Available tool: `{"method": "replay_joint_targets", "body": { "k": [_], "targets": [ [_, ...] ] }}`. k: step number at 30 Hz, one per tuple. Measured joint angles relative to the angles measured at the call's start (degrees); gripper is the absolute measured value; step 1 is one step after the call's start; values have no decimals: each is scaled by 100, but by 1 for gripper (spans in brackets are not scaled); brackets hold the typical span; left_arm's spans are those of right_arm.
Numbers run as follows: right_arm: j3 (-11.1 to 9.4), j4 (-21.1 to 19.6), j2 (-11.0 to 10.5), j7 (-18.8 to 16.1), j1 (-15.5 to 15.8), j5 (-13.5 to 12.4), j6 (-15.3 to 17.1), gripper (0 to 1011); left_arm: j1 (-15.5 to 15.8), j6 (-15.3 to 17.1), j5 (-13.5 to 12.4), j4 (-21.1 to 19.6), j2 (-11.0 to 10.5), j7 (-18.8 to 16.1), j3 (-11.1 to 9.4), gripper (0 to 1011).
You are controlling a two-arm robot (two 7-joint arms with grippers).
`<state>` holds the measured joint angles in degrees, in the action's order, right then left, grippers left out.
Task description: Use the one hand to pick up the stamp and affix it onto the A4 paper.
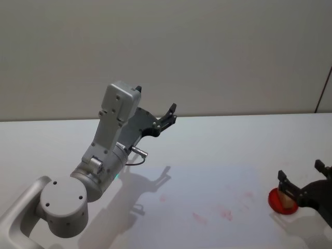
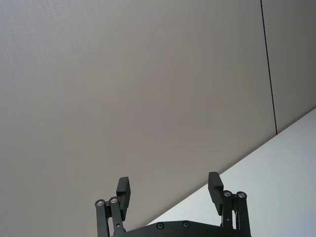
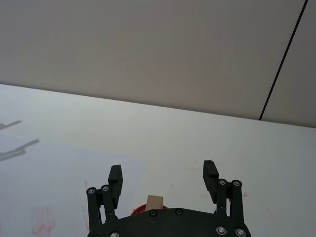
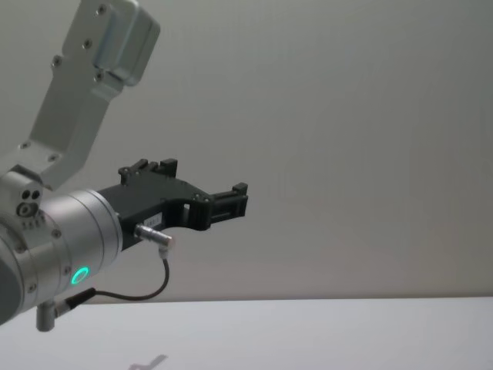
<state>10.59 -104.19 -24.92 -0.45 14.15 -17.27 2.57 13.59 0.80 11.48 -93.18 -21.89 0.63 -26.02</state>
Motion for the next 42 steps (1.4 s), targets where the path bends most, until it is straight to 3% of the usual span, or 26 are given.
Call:
{"method": "replay_joint_targets", "body": {
  "k": [15,42],
  "targets": [
    [59,278,141,-99,17,37,93,1001,0,0,0,0,0,0,0,1001],
    [97,571,377,9,29,-130,266,1001,0,0,0,0,0,0,0,1001]
  ]
}}
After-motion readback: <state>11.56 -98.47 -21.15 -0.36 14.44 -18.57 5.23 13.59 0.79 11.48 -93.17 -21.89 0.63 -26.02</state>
